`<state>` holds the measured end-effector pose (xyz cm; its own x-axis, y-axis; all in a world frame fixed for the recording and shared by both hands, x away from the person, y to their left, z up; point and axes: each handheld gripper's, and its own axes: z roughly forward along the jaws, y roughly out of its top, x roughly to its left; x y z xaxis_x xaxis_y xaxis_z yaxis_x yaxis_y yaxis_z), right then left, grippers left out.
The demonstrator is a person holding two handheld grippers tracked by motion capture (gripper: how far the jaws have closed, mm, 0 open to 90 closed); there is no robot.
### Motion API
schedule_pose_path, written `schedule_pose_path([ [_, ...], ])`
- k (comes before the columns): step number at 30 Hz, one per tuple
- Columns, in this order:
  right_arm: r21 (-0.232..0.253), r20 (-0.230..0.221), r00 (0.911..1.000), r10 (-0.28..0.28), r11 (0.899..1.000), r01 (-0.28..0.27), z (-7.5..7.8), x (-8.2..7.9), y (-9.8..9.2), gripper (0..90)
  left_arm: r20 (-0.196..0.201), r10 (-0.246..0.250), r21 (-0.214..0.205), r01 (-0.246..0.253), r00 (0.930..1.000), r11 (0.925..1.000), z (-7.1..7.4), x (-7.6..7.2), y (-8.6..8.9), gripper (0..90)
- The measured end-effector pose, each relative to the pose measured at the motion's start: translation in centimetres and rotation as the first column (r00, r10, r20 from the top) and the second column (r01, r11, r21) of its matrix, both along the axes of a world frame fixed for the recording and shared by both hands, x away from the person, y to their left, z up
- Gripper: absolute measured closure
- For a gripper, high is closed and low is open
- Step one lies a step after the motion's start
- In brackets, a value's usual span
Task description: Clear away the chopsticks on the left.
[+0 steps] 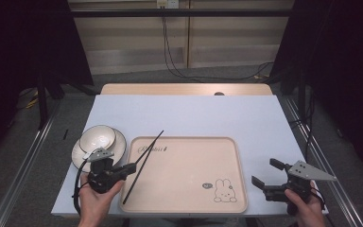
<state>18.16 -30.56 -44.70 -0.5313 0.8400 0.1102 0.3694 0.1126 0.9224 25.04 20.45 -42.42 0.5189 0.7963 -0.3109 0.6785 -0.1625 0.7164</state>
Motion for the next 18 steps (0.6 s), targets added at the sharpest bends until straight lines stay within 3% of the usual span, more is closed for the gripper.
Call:
schedule_pose_path([
  [8,0.001,-0.003,1.0,0.006,1.0,-0.006,0.0,0.0,0.0,3.5,-0.047,0.018,0.06,-0.015,0.9988,0.9981,-1.2,-0.1,-1.0,85.7],
  [18,-0.001,-0.003,1.0,0.004,1.0,-0.004,0.0,0.1,0.0,3.5,-0.091,0.031,0.091,-0.023,0.9954,0.9956,-2.2,0.3,-2.3,85.7],
])
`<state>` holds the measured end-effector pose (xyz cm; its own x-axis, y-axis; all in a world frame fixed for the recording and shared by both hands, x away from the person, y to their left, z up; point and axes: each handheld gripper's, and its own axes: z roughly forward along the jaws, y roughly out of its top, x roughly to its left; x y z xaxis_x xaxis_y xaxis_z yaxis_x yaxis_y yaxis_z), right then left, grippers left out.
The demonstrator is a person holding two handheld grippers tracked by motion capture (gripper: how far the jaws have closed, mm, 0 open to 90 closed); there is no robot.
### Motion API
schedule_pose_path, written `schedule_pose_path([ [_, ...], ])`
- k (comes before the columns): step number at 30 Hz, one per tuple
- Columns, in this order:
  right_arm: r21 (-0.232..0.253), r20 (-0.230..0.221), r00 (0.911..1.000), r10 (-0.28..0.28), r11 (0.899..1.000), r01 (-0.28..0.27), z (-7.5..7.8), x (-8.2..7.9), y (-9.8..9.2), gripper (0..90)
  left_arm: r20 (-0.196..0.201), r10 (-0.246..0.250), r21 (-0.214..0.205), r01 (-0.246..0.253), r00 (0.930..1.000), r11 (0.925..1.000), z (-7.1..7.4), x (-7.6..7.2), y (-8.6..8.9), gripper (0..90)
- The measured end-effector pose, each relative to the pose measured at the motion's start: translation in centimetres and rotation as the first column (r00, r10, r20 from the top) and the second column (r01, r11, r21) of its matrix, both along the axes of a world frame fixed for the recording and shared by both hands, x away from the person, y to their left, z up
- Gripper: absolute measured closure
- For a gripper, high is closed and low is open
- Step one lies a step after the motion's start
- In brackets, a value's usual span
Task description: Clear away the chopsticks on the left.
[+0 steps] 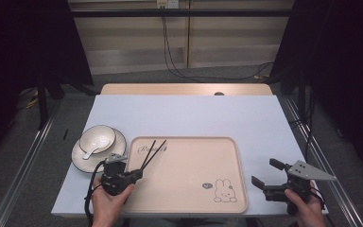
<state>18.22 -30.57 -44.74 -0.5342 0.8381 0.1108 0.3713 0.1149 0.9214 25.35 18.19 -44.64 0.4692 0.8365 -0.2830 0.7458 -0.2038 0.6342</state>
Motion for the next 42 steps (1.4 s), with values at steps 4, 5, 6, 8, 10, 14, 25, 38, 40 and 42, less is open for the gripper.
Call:
schedule_pose_path([
  [4,0.001,-0.002,1.0,0.001,1.0,-0.001,0.0,0.0,0.0,3.5,-0.021,0.006,0.003,-0.006,0.9998,1.0,-0.5,0.2,-0.4,85.7],
  [5,-0.001,0.0,1.0,0.002,1.0,-0.002,0.0,0.0,0.0,3.5,-0.022,0.004,0.013,-0.004,0.9997,0.9999,-0.6,0.2,-0.5,85.6],
  [6,-0.002,0.0,1.0,0.004,1.0,-0.004,0.0,0.0,0.0,3.5,-0.024,0.008,0.013,-0.008,0.9997,0.9999,-0.7,0.3,-0.6,85.6],
  [8,-0.004,0.0,1.0,0.006,1.0,-0.006,0.0,0.0,0.0,3.5,-0.036,0.004,0.03,-0.003,0.9993,0.9996,-0.9,0.3,-0.9,85.6],
  [10,-0.002,-0.004,1.0,0.006,1.0,-0.006,0.0,0.0,0.0,3.5,-0.05,0.001,0.02,0.0,0.9988,0.9998,-1.1,0.4,-1.1,85.5],
  [14,-0.004,-0.002,0.9999,0.013,1.0,-0.013,0.0,0.0,0.1,3.4,-0.06,0.001,0.027,0.0,0.9982,0.9996,-1.2,0.4,-1.2,85.4],
  [25,-0.001,-0.005,0.9999,0.015,1.0,-0.015,0.0,0.0,0.1,3.4,-0.069,0.02,0.029,-0.018,0.9974,0.9994,-1.8,0.5,-1.7,85.2],
  [38,0.0,-0.006,0.9998,0.018,1.0,-0.018,0.0,0.0,0.1,3.3,-0.071,0.01,0.022,-0.008,0.9975,0.9997,-1.8,0.5,-1.7,81.2],
  [40,0.0,-0.007,0.9998,0.018,1.0,-0.018,0.0,0.0,0.1,3.3,-0.077,-0.006,0.008,0.007,0.997,0.9999,-1.7,0.5,-1.6,77.7],
  [42,0.0,-0.005,0.9998,0.019,1.0,-0.019,0.0,0.0,0.2,3.3,-0.071,-0.01,0.003,0.011,0.9974,0.9999,-1.7,0.5,-1.6,74.9],
])
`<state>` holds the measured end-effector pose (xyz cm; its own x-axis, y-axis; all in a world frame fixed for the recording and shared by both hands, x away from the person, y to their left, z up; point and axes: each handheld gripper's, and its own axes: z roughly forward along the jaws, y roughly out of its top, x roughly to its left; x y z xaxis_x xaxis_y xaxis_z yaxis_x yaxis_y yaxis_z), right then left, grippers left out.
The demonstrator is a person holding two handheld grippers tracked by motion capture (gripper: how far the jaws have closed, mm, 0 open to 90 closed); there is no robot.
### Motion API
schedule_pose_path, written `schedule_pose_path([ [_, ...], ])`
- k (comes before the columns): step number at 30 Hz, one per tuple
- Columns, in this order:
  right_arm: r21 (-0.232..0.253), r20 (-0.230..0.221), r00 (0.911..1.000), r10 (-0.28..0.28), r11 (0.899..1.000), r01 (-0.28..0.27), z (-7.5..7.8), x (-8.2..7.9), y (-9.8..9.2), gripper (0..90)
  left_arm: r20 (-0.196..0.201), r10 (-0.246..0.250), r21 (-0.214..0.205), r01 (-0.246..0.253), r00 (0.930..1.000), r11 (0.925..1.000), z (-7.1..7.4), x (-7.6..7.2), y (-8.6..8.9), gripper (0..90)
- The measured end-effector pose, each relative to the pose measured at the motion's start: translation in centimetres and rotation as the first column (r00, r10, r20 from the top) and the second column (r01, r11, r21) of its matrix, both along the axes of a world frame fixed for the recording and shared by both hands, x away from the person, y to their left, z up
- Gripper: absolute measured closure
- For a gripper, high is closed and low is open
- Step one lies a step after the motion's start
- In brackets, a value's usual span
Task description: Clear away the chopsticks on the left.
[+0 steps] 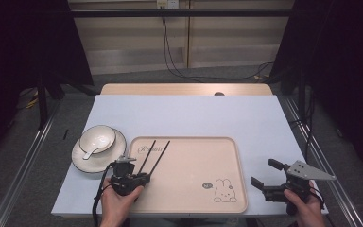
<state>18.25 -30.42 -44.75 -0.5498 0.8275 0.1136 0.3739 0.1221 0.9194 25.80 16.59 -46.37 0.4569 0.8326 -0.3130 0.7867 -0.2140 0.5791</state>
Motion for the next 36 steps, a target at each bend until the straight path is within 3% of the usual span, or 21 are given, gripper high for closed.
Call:
schedule_pose_path([
  [8,0.001,0.0,1.0,-0.003,1.0,0.003,0.0,0.0,0.0,3.4,0.035,-0.028,-0.036,0.029,0.999,0.9989,0.3,-0.1,0.1,53.8],
  [13,0.001,0.001,1.0,-0.003,1.0,0.003,0.0,0.0,-0.1,3.4,0.064,-0.03,-0.053,0.033,0.9975,0.998,0.6,0.0,0.4,29.0],
  [15,0.002,0.001,1.0,-0.004,1.0,0.004,0.0,0.0,-0.1,3.4,0.082,-0.062,-0.074,0.068,0.9947,0.995,0.8,0.0,0.5,25.7],
  [17,0.003,0.0,1.0,-0.003,1.0,0.003,0.0,0.0,-0.1,3.4,0.118,-0.081,-0.065,0.09,0.9897,0.9938,1.1,0.0,0.6,20.0],
  [20,0.005,0.001,0.9999,-0.01,1.0,0.01,0.0,0.0,-0.1,3.4,0.206,-0.129,-0.082,0.149,0.9699,0.9855,1.9,-0.4,1.0,15.2],
  [23,0.005,0.0,0.9999,-0.013,1.0,0.013,0.0,0.0,-0.1,3.4,0.267,-0.137,-0.084,0.165,0.9539,0.9827,2.2,-0.7,1.4,7.8],
  [24,0.005,0.002,0.9999,-0.012,1.0,0.012,0.0,0.0,-0.1,3.4,0.299,-0.143,-0.098,0.179,0.9434,0.9789,2.3,-0.8,1.7,5.8],
  [25,0.003,0.002,0.9999,-0.014,1.0,0.014,0.0,0.0,-0.1,3.3,0.319,-0.141,-0.104,0.183,0.9373,0.9776,2.4,-0.9,1.9,5.7],
  [26,0.004,0.003,0.9999,-0.015,1.0,0.015,0.0,0.0,-0.1,3.3,0.346,-0.161,-0.097,0.206,0.9244,0.9737,2.6,-1.1,2.3,5.1],
  [28,0.003,0.006,0.9998,-0.019,1.0,0.019,0.0,0.0,-0.1,3.3,0.372,-0.167,-0.11,0.221,0.9133,0.969,3.0,-1.3,3.0,3.8],
  [31,0.007,0.003,0.9998,-0.02,1.0,0.02,0.0,0.0,-0.2,3.3,0.399,-0.16,-0.116,0.223,0.9031,0.968,3.4,-1.8,4.1,3.8],
  [33,0.009,0.002,0.9997,-0.023,1.0,0.023,0.0,0.0,-0.2,3.3,0.423,-0.174,-0.116,0.244,0.8891,0.9627,3.4,-2.2,4.8,3.5],
  [34,0.009,0.002,0.9997,-0.024,1.0,0.024,0.0,0.0,-0.2,3.3,0.431,-0.201,-0.129,0.281,0.8798,0.9511,3.3,-2.4,5.3,3.5],
  [36,0.009,0.003,0.9997,-0.024,1.0,0.024,0.0,0.0,-0.2,3.3,0.436,-0.214,-0.124,0.294,0.8744,0.9478,3.0,-2.8,6.0,2.9],
])
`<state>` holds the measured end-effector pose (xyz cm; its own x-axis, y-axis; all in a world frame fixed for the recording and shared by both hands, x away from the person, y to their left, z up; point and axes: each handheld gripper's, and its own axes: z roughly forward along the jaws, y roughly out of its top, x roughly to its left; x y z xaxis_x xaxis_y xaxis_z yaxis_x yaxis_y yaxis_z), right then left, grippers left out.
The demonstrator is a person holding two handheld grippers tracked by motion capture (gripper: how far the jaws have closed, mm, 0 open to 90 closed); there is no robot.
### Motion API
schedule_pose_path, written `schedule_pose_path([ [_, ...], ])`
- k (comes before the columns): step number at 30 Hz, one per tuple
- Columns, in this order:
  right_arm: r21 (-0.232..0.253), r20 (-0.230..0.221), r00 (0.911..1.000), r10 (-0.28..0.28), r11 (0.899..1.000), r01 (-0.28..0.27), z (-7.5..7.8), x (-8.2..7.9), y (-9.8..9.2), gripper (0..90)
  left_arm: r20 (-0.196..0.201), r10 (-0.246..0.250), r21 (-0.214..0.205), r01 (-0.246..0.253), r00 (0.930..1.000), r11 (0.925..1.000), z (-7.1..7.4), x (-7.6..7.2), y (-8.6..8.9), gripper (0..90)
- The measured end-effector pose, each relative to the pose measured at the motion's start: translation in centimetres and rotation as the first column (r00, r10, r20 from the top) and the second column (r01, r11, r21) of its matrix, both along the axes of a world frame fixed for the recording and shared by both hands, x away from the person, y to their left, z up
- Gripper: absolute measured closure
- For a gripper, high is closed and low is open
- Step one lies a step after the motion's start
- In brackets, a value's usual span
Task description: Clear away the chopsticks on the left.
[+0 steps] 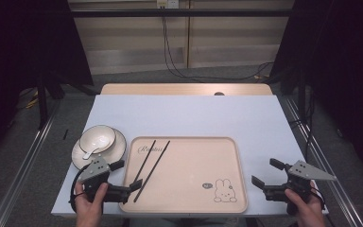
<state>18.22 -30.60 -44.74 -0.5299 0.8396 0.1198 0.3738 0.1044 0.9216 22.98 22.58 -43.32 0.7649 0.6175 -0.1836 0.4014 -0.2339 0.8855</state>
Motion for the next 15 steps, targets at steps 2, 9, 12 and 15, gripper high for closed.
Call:
schedule_pose_path([
  [2,-0.001,0.001,1.0,-0.001,1.0,0.001,0.0,0.0,0.0,3.3,0.004,0.016,-0.02,-0.016,0.9999,0.9997,-0.3,-0.4,0.9,2.9],
  [9,0.002,0.01,0.9999,-0.006,1.0,0.006,0.0,-0.1,-0.2,3.3,0.059,0.068,-0.041,-0.066,0.996,0.997,0.0,-1.7,3.3,2.4],
  [12,0.002,0.022,0.9996,-0.015,1.0,0.015,0.0,0.0,-0.2,3.3,0.061,0.102,-0.07,-0.098,0.9928,0.9927,-0.2,-2.1,4.4,2.4],
  [15,0.0,0.027,0.9995,-0.018,1.0,0.018,0.0,-0.1,-0.2,3.0,0.058,0.129,-0.076,-0.125,0.9899,0.9892,-0.2,-2.4,5.2,2.3],
])
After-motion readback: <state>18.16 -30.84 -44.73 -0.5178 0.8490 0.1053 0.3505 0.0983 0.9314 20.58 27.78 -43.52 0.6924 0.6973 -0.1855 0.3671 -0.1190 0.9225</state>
